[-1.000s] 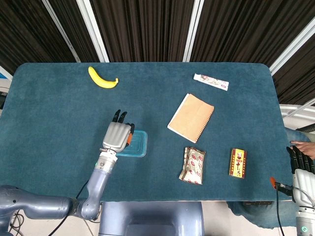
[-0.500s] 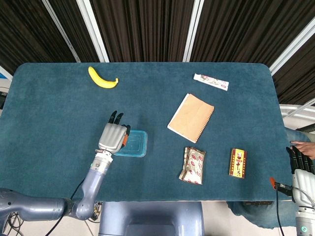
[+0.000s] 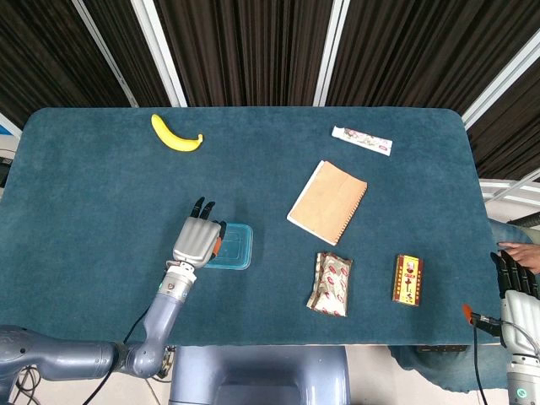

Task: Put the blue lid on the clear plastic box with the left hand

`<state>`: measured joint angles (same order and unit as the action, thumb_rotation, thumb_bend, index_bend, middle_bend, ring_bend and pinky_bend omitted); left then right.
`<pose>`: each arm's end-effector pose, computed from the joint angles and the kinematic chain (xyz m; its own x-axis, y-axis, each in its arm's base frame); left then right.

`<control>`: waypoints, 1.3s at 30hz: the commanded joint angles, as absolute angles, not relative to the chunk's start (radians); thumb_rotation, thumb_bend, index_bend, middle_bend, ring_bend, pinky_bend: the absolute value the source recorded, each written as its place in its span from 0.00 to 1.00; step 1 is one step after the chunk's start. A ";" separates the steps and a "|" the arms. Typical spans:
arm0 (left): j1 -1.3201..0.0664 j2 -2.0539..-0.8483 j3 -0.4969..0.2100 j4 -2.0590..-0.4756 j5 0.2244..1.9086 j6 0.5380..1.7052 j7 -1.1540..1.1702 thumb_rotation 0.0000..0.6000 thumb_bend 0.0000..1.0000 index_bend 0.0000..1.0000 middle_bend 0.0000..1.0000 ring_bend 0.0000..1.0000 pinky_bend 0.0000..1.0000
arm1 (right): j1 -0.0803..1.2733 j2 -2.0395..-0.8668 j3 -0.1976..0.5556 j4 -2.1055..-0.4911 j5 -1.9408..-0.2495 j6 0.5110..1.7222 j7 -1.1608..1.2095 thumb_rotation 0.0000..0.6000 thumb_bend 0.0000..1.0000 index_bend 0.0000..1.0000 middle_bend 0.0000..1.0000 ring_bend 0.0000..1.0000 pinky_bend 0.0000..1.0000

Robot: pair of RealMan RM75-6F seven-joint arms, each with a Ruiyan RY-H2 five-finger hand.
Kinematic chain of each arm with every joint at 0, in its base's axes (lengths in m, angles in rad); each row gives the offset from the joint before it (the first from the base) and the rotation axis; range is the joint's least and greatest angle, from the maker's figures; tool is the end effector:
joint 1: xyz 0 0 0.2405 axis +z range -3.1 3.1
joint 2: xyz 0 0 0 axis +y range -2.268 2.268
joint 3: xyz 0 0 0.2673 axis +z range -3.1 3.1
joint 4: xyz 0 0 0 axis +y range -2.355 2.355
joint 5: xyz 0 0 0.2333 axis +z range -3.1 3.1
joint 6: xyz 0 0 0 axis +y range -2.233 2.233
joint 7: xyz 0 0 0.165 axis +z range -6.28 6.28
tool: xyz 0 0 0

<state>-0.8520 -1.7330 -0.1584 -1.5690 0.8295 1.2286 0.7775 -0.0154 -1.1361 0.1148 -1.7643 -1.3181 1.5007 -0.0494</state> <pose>-0.0944 0.3490 -0.0830 0.5543 0.1807 0.8125 0.8157 -0.3124 -0.4869 -0.3353 -0.1816 0.1432 0.2690 0.0290 0.9627 -0.9360 0.2434 0.2543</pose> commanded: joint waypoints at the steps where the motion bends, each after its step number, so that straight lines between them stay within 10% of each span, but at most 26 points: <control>1: -0.850 -1.739 -0.158 -1.562 0.835 1.224 0.779 1.00 0.56 0.63 0.57 0.09 0.00 | -0.016 -1.136 0.115 -1.765 -1.316 1.500 -0.050 1.00 0.27 0.04 0.00 0.00 0.00; 39: -0.794 -1.825 -0.120 -1.383 0.984 1.169 0.721 1.00 0.56 0.64 0.57 0.09 0.00 | -0.015 -1.131 0.115 -1.773 -1.309 1.494 -0.045 1.00 0.27 0.04 0.00 0.00 0.00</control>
<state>-0.7950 -1.8251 -0.1199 -1.3831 0.9829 1.1696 0.7212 -0.0150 -1.1306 0.1150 -1.7730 -1.3094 1.4939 -0.0453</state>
